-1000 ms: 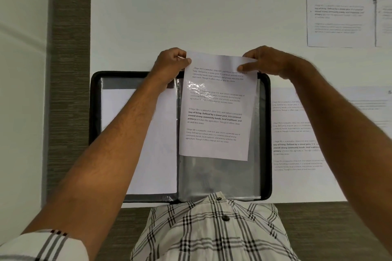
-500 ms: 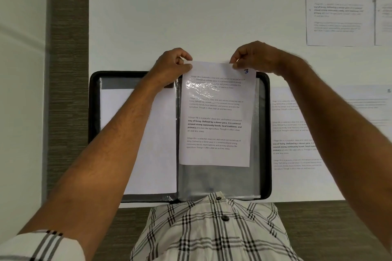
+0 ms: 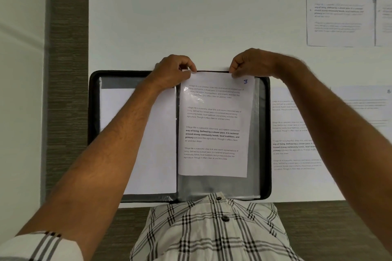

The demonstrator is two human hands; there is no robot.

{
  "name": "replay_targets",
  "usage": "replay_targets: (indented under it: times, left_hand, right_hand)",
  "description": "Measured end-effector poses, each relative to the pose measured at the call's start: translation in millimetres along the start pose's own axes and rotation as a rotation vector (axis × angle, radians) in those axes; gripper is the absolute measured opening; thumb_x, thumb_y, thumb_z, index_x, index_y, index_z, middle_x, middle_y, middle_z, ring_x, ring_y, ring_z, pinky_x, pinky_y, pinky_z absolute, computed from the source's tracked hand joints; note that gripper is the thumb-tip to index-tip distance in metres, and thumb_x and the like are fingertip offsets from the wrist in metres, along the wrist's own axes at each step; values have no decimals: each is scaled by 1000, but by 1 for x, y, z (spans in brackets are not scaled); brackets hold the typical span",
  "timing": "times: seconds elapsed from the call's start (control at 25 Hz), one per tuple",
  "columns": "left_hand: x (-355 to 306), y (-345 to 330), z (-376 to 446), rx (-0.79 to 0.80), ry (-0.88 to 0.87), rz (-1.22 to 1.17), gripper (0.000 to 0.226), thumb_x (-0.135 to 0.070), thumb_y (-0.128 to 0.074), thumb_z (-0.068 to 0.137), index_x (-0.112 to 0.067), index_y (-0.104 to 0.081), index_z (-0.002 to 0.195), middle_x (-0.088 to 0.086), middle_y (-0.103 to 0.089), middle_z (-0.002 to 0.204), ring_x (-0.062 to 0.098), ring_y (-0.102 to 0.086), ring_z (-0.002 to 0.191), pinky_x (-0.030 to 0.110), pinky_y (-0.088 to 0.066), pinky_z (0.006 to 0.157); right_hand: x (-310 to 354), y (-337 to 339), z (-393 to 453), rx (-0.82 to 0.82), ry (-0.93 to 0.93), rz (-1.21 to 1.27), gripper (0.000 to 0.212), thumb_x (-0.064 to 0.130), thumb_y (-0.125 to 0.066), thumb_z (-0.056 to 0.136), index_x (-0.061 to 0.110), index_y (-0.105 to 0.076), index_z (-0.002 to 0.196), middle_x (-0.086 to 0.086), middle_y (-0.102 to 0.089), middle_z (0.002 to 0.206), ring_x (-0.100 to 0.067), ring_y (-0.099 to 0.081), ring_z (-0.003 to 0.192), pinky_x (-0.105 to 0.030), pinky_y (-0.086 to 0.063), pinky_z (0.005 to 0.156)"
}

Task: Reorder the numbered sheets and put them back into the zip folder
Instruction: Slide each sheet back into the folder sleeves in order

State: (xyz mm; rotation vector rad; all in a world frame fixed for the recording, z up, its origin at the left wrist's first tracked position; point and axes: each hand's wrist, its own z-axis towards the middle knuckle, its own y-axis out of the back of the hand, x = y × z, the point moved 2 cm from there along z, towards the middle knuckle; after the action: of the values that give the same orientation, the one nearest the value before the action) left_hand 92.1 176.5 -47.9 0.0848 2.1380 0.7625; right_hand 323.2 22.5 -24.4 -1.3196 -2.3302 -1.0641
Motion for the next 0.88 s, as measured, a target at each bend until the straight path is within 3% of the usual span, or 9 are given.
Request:
replay_targets:
  times: [0.08, 0.24, 0.44, 0.56, 0.64, 0.76, 0.88]
  left_hand:
    - [-1, -2, 0, -6, 4, 33, 16, -37, -62, 77, -36, -74, 88, -15, -68, 85, 5, -61, 80, 49, -49, 101]
    - [-3, -4, 2, 6, -26, 170, 22, -49, -72, 86, -27, -72, 81, -13, -65, 92, 6, -58, 88, 47, -36, 103]
    - [-2, -5, 0, 60, -68, 227, 28, -56, -78, 80, -29, -74, 80, -13, -53, 103, 11, -47, 107, 42, -28, 97]
    - [-1, -6, 0, 88, -84, 269, 29, -60, -79, 76, -32, -74, 80, -9, -50, 111, 13, -41, 114, 43, -28, 97]
    - [-2, -6, 0, 95, -87, 302, 29, -59, -80, 76, -31, -74, 84, -7, -49, 113, 14, -38, 114, 41, -27, 95]
    - [-3, -7, -2, 77, -92, 362, 25, -52, -82, 77, -30, -74, 87, -6, -49, 112, 16, -40, 114, 40, -28, 93]
    - [-2, -13, -8, -18, -103, 392, 22, -46, -81, 79, -32, -70, 91, -6, -51, 112, 19, -44, 116, 39, -27, 92]
  right_hand:
    - [0, -4, 1, -8, -2, -38, 8, 29, -72, 96, 27, -75, 89, 5, -76, 98, -19, -69, 96, -32, -51, 86]
    - [6, -13, -2, 10, -4, -94, 32, 52, -82, 84, 23, -73, 94, 5, -75, 99, -16, -67, 96, -36, -49, 91]
    - [11, -26, -4, 13, 15, -289, 28, 47, -86, 81, 26, -69, 87, 11, -71, 90, -14, -63, 90, -37, -34, 97]
    - [10, -29, -3, 22, 1, -306, 21, 50, -81, 85, 30, -73, 86, 11, -73, 98, -17, -61, 102, -40, -31, 103]
    - [9, -30, -3, 18, -7, -344, 20, 56, -75, 89, 36, -77, 91, 8, -72, 109, -19, -55, 116, -45, -31, 109]
    - [6, -34, -6, 14, -45, -377, 22, 72, -71, 82, 50, -72, 80, 5, -62, 120, -25, -42, 127, -55, -34, 112]
    - [1, -37, -12, -157, 51, -265, 27, 58, -84, 78, 35, -71, 74, 4, -56, 118, -25, -45, 122, -48, -43, 105]
